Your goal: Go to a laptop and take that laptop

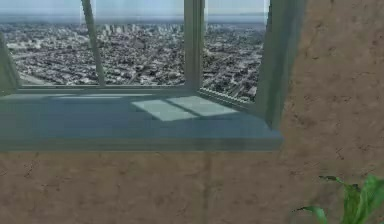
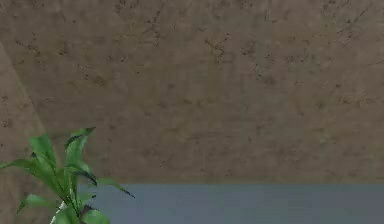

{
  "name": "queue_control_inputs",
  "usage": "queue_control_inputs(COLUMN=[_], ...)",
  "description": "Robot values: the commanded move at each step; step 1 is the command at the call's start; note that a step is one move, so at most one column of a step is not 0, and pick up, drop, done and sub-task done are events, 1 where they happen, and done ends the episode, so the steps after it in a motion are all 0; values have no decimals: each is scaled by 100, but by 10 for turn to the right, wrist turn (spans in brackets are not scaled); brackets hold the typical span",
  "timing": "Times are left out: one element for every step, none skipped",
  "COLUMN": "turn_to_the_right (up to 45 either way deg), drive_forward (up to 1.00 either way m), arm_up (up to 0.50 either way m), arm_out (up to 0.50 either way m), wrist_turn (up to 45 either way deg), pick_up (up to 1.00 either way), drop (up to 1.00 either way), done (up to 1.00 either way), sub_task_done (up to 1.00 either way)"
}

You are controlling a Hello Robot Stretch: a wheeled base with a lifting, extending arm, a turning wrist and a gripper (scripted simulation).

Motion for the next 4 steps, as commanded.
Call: queue_control_inputs(turn_to_the_right=[-450, -450, -450, -360], drive_forward=[0, 0, 0, 0], arm_up=[0, 0, 0, 0], arm_out=[0, 0, 0, 0], wrist_turn=[0, 0, 0, 0], pick_up=[0, 0, 0, 0], drop=[0, 0, 0, 0], done=[0, 0, 0, 0], sub_task_done=[0, 0, 0, 0])
